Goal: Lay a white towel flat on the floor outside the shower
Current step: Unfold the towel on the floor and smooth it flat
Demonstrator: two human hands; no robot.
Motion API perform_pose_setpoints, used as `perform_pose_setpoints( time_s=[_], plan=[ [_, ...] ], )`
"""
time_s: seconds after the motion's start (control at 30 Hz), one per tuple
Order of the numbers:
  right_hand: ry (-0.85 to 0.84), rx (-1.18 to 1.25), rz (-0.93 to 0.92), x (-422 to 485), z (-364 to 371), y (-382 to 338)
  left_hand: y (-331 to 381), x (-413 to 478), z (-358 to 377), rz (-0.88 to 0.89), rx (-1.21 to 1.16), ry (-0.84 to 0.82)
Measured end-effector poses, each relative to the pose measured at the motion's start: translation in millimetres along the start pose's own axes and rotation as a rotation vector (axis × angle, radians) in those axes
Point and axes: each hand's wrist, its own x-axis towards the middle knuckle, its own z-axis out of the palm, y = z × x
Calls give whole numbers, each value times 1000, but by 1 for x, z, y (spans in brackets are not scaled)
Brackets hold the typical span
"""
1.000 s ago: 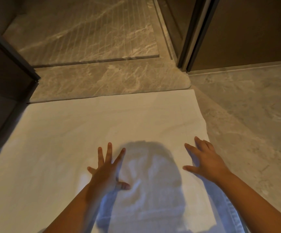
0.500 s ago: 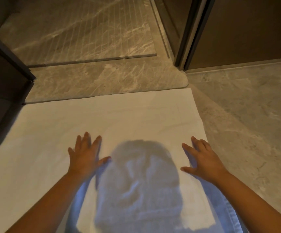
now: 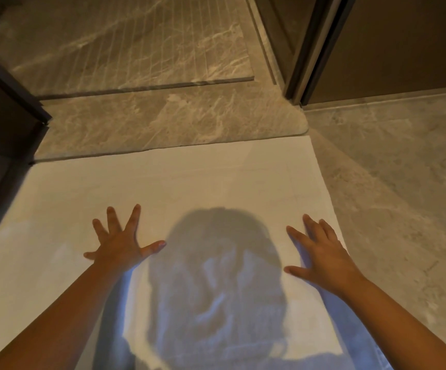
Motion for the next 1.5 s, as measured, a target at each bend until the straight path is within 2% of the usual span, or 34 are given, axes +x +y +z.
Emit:
perform_pose_setpoints(
  time_s=[0.6,0.67,0.8,0.87,0.93,1.07,1.17,1.23,1.37,1.5],
  plan=[
    [13,32,3,3,-4,5,17,-15,-12,13,57,-2],
    [25,7,8,-1,-3,4,24,-24,-8,74,21,45],
    [90,26,-43,-22,2,-19,54,-70,24,326,-115,227],
    [194,-9,-117,-33,12,-33,72,-97,45,466,-74,313],
    [228,-58,-166,-41,23,-48,88,-121,63,568,-18,331],
    [232,-206,-351,-48,50,-71,104,-146,85,566,46,249],
    [192,-210,-388,-54,59,-60,101,-147,89,533,84,202],
    [170,-185,-351,-60,60,-37,96,-145,90,551,98,185],
    [197,-92,-80,-74,58,12,94,-144,89,559,120,142],
    [192,-69,82,-83,55,20,88,-146,95,555,171,122]
  ],
)
